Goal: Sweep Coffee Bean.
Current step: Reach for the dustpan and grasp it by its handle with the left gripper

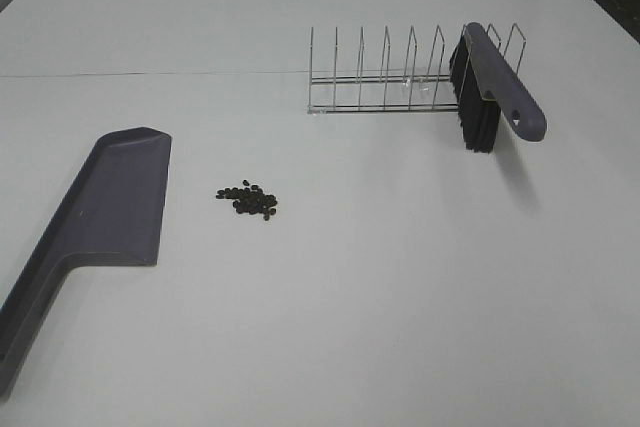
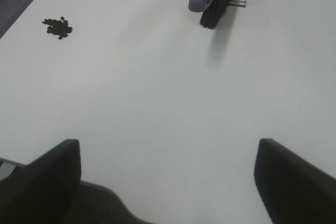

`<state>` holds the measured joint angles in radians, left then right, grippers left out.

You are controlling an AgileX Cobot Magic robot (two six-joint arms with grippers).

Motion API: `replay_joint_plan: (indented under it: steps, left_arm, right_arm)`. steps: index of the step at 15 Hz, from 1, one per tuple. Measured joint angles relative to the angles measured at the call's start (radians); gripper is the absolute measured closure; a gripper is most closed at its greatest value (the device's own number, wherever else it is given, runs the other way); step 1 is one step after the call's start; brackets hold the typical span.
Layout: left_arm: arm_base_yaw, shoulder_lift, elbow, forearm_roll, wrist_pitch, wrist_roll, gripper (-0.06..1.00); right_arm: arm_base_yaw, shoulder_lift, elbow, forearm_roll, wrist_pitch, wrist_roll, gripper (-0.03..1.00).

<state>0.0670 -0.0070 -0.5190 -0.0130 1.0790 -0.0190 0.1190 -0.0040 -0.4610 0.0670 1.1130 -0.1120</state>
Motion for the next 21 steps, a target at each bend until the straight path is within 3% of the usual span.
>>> replay_joint_plan:
  steps: [21]
  left_arm:
    - [0.000,0.000,0.000,0.000,0.000,0.000,0.11]
  right_arm:
    - [0.000,0.000,0.000,-0.032,0.000,0.046,0.22]
